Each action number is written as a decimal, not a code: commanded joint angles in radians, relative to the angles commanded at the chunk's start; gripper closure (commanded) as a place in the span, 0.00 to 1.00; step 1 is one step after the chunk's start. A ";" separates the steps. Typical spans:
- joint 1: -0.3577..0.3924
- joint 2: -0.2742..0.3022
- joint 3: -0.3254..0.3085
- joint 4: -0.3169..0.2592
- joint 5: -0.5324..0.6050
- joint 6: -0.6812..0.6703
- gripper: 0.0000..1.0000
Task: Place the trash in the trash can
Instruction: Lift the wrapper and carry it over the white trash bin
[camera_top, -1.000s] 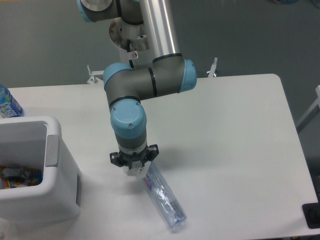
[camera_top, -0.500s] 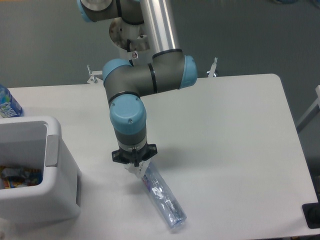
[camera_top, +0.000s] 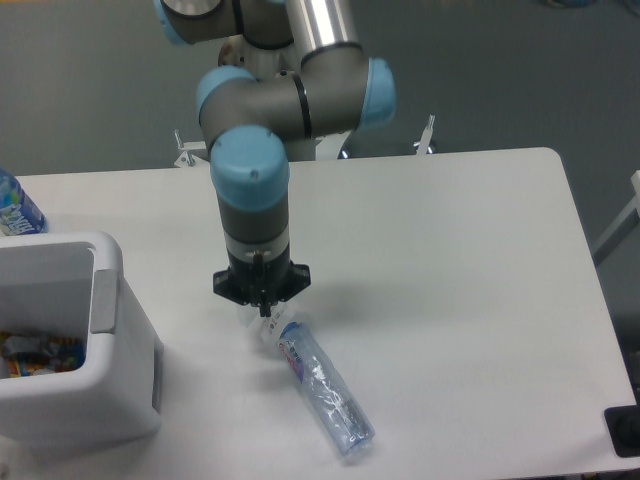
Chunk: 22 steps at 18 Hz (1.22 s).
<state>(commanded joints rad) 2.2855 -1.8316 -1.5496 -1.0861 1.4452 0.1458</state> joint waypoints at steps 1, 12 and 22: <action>0.012 0.000 0.028 0.000 -0.021 -0.005 1.00; 0.121 0.044 0.200 0.129 -0.183 -0.141 1.00; 0.037 0.100 0.261 0.138 -0.197 -0.207 1.00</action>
<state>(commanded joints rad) 2.3227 -1.7319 -1.2886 -0.9480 1.2487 -0.0614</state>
